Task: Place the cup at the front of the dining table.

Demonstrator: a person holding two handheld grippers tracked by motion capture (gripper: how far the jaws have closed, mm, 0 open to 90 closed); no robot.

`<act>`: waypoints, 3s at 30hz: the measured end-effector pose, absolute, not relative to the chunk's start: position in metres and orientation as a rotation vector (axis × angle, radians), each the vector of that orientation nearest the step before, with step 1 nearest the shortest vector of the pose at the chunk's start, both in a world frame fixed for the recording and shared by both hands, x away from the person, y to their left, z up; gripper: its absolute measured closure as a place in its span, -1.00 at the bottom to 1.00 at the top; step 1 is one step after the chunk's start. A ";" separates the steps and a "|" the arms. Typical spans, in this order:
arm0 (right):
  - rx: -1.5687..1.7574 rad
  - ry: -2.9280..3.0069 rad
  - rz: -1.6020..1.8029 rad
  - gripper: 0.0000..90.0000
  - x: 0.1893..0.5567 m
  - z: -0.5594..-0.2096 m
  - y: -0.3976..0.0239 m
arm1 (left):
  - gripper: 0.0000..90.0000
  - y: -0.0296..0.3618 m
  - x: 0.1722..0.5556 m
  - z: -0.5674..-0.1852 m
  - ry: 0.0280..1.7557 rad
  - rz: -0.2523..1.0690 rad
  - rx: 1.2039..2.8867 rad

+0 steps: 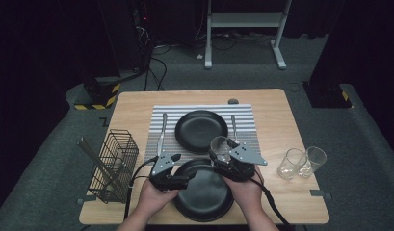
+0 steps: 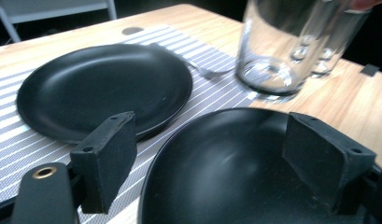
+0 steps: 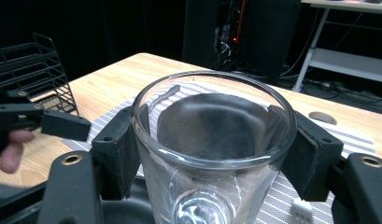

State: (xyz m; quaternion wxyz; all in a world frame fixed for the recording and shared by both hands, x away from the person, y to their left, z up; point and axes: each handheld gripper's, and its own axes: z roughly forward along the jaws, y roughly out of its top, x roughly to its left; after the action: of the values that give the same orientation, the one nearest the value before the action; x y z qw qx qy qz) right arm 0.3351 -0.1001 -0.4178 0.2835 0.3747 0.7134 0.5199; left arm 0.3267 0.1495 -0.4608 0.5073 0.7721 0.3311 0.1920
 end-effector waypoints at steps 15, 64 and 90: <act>0.967 1.952 1.421 -0.36 0.328 -0.416 -0.064 | -0.65 0.145 0.322 -0.462 0.764 0.463 1.838; 0.925 2.032 1.510 -0.36 0.321 -0.426 -0.029 | -0.40 0.149 0.318 -0.471 0.727 0.498 1.729; 0.942 2.049 1.496 -0.36 0.321 -0.432 -0.030 | -0.35 0.147 0.318 -0.474 0.716 0.500 1.743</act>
State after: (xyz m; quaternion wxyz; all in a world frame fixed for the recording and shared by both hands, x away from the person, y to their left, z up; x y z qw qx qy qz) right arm 0.3213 -0.0305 -0.4319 0.2160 0.3400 0.7392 0.5398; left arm 0.3182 0.1465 -0.4745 0.5613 0.7399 0.3038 0.2124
